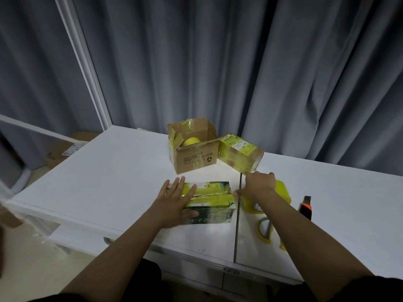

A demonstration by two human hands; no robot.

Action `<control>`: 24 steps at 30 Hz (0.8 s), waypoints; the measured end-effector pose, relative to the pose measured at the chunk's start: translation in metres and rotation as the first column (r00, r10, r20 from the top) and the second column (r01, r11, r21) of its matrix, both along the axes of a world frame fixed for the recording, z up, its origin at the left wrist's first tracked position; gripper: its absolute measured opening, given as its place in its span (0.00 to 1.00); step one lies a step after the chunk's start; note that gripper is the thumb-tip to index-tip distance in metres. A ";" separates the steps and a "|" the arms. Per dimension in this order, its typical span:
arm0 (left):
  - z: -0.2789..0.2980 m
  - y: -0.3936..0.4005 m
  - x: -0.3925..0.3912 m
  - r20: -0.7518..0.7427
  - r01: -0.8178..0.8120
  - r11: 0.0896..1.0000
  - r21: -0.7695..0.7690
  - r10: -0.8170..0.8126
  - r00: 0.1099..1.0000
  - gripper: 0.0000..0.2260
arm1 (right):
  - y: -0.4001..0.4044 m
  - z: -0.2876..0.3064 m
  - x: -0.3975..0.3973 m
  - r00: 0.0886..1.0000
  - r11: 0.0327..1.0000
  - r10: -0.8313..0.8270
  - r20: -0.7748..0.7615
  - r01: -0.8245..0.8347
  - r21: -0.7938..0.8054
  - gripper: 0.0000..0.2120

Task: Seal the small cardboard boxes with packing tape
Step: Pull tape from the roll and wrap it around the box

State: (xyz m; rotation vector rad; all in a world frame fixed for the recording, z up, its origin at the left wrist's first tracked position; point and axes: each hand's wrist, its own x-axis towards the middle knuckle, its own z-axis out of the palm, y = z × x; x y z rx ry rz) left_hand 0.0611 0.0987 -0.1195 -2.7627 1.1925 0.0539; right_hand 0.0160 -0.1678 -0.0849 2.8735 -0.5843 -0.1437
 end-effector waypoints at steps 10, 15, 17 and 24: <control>-0.009 -0.007 -0.014 -0.077 -0.205 0.967 -0.153 0.195 0.978 0.46 | -0.020 0.008 -0.010 0.998 0.995 -0.040 0.039 0.037 0.096 0.28; -0.007 -0.006 -0.013 -0.051 -0.161 0.979 -0.122 0.156 0.987 0.48 | -0.034 0.015 -0.014 0.992 0.976 -0.086 0.092 0.065 0.207 0.32; -0.005 -0.005 -0.014 -0.059 -0.158 0.981 -0.117 0.152 0.987 0.50 | -0.034 0.018 -0.014 0.992 0.976 -0.083 0.094 0.062 0.208 0.31; -0.005 -0.009 -0.012 -0.056 -0.146 0.988 -0.055 0.143 0.988 0.45 | -0.022 0.009 -0.014 0.998 0.993 -0.050 0.046 0.045 0.107 0.29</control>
